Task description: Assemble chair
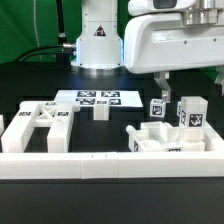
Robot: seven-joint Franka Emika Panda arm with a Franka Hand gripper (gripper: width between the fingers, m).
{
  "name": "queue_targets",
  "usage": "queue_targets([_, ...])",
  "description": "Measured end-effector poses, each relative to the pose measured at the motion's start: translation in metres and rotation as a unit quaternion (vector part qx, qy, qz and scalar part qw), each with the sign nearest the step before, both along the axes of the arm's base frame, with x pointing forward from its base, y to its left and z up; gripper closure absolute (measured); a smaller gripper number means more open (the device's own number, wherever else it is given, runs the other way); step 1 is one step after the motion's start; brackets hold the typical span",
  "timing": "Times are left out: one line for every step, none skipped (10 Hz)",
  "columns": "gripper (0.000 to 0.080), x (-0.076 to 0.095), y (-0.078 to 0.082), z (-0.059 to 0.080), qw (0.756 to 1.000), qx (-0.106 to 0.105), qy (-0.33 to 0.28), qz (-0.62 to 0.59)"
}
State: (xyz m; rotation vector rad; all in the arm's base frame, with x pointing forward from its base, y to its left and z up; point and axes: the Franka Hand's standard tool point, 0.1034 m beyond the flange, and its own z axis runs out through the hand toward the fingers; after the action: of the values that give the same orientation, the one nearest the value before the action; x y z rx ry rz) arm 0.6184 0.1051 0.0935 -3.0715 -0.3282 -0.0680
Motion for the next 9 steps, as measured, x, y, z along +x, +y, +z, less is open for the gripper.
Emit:
queue_targets([0.0151, 0.0027, 0.0016, -0.0004, 1.0, -0.002, 0.023, 0.002])
queue_targets([0.0151, 0.0076, 0.002, -0.0028, 1.0, 0.0, 0.009, 0.001])
queue_targets([0.0151, 0.0055, 0.0016, -0.0069, 1.0, 0.0, 0.007, 0.001])
queue_targets([0.0151, 0.0047, 0.0015, -0.0088, 1.0, 0.0, 0.005, 0.001])
queue_targets([0.0162, 0.0048, 0.0025, -0.0089, 1.0, 0.0, 0.004, 0.002])
queue_targets([0.0162, 0.0061, 0.003, -0.0083, 1.0, 0.0, 0.001, 0.003])
queue_targets([0.0335, 0.0061, 0.0027, -0.0084, 1.0, 0.0, 0.001, 0.003])
queue_targets([0.0517, 0.0061, 0.0027, -0.0084, 1.0, 0.0, 0.001, 0.003])
queue_targets([0.0515, 0.006, 0.0029, -0.0085, 1.0, 0.001, 0.002, -0.011])
